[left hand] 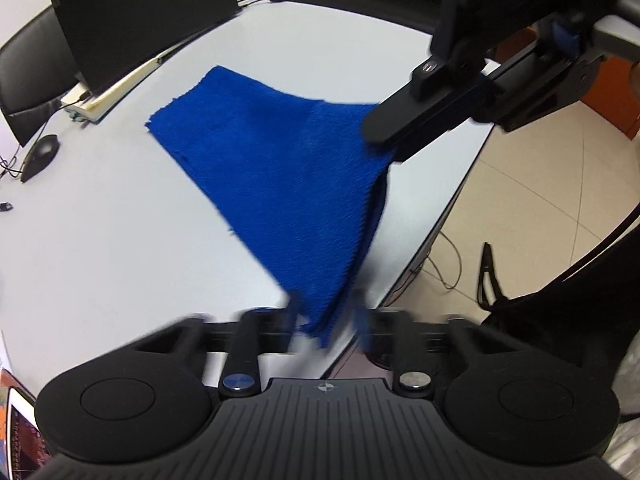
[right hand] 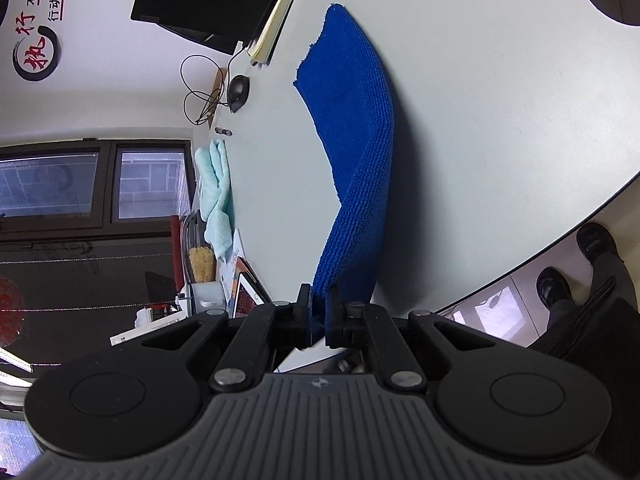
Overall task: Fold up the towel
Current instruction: 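Grasp the strip's end with the left gripper beside the right gripper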
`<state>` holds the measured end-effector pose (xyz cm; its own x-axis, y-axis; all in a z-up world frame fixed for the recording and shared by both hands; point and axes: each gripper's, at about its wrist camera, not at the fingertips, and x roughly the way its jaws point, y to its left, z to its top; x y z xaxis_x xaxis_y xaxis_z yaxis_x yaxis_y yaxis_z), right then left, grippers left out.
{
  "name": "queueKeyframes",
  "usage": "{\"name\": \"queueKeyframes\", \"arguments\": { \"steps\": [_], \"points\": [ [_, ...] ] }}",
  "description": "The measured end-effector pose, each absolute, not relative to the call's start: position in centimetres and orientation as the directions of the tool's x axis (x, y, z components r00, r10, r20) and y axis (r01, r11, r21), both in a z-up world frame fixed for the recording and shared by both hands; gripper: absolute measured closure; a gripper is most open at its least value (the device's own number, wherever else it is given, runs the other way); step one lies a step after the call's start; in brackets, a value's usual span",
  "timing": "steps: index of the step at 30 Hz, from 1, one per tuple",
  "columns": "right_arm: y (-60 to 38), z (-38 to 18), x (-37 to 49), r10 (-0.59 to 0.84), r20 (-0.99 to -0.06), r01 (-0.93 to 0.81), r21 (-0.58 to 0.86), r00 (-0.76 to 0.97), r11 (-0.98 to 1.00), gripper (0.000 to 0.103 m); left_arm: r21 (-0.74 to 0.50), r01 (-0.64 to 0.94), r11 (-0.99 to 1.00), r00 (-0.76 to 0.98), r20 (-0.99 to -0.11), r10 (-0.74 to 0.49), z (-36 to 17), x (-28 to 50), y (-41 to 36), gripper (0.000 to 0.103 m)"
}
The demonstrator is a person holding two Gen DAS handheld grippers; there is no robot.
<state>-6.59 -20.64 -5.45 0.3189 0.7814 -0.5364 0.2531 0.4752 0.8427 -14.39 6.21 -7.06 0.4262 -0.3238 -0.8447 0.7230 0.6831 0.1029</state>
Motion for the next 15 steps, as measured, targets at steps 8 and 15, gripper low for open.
{"name": "queueKeyframes", "arguments": {
  "steps": [8,15],
  "points": [
    [-21.7,-4.6,-6.8,0.76,-0.586,0.254,0.809,0.281,0.53,0.097,0.035,0.747,0.664,0.414,-0.806,-0.423,-3.2,-13.9,7.9,0.098],
    [-22.6,-3.6,-7.2,0.759,-0.604,0.259,0.795,0.244,0.549,0.097,-0.031,0.8,0.599,0.322,-0.82,-0.474,-0.5,-12.2,8.3,0.098]
  ]
}}
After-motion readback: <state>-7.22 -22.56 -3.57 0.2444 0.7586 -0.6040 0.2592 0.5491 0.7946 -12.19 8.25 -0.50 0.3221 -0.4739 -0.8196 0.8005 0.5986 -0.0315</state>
